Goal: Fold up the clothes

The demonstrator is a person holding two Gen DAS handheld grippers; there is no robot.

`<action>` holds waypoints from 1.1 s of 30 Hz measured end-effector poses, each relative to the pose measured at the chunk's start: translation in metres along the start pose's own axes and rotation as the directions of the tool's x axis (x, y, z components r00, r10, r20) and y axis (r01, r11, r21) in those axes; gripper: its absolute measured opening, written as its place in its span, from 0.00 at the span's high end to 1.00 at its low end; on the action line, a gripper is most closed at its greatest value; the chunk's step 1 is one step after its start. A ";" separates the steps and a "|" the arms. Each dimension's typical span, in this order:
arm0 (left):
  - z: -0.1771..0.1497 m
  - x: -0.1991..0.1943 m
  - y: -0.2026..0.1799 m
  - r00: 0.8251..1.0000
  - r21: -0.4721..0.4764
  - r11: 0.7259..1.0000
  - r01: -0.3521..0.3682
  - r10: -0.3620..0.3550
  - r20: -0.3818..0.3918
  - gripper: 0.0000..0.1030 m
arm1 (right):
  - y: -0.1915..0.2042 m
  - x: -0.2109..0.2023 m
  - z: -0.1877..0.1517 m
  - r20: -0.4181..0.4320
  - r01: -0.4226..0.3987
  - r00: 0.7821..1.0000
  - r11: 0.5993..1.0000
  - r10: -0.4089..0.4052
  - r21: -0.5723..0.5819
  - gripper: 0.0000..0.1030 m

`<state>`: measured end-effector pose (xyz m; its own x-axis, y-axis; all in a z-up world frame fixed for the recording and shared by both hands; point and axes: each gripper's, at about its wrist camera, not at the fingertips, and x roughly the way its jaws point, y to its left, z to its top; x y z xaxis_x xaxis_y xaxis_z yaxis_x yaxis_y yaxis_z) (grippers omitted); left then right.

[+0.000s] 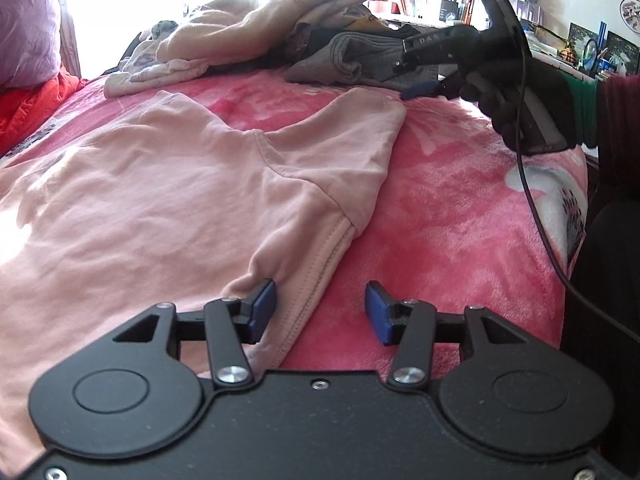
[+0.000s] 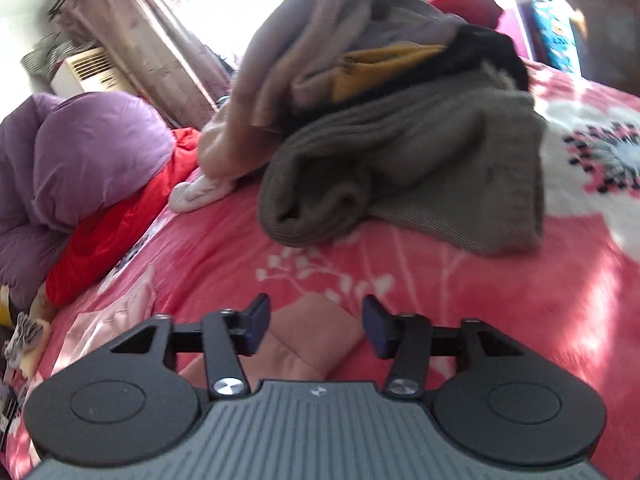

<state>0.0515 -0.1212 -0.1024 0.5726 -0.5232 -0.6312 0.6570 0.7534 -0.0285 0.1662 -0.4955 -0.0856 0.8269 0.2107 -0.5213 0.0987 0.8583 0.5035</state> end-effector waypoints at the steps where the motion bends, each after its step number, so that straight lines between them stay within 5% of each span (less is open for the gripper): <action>1: 0.000 0.000 -0.001 1.000 0.001 1.000 -0.001 0.001 0.000 0.53 | -0.002 0.001 -0.002 0.000 0.007 1.000 1.000 -0.007 0.008 0.40; 7: 0.000 0.000 0.000 1.000 0.002 1.000 0.000 0.000 -0.002 0.53 | 0.004 0.026 -0.002 -0.050 0.006 0.999 0.998 -0.010 -0.064 0.35; 9: 0.000 0.000 0.001 1.000 0.002 1.000 0.002 -0.002 -0.003 0.52 | 0.008 0.030 -0.003 -0.055 0.006 0.998 0.996 -0.011 -0.090 0.53; 10: 0.000 0.000 0.001 1.000 0.002 1.000 0.003 -0.003 -0.003 0.52 | 0.010 0.030 -0.004 -0.059 -0.005 0.998 0.995 0.000 -0.095 0.84; 11: 0.000 0.000 0.001 1.000 0.001 1.000 0.005 -0.005 -0.004 0.52 | 0.013 0.029 -0.005 -0.060 -0.007 0.998 0.995 0.001 -0.104 0.89; 18: -0.001 0.000 0.002 1.000 0.004 1.000 0.008 -0.008 -0.003 0.52 | 0.035 0.000 0.011 -0.075 0.160 0.983 0.985 -0.165 -0.063 0.89; 22: 0.000 0.000 0.002 1.000 0.003 1.000 0.009 -0.009 -0.006 0.52 | 0.044 0.031 0.008 -0.113 0.243 0.956 0.945 -0.272 -0.220 0.88; 28: 0.000 -0.001 0.003 1.000 0.000 1.000 0.010 -0.010 -0.006 0.52 | 0.078 0.015 0.004 0.049 0.352 0.933 0.871 -0.357 -0.344 0.79; 33: -0.001 -0.001 0.003 1.000 -0.001 1.000 0.011 -0.011 -0.005 0.51 | 0.129 -0.017 -0.026 0.036 0.134 0.991 0.892 -0.131 -0.432 0.79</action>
<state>0.0521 -0.1184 -0.1024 0.5628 -0.5293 -0.6349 0.6626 0.7481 -0.0363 0.1503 -0.3764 -0.0294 0.8263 0.0791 -0.5576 -0.0400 0.9958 0.0820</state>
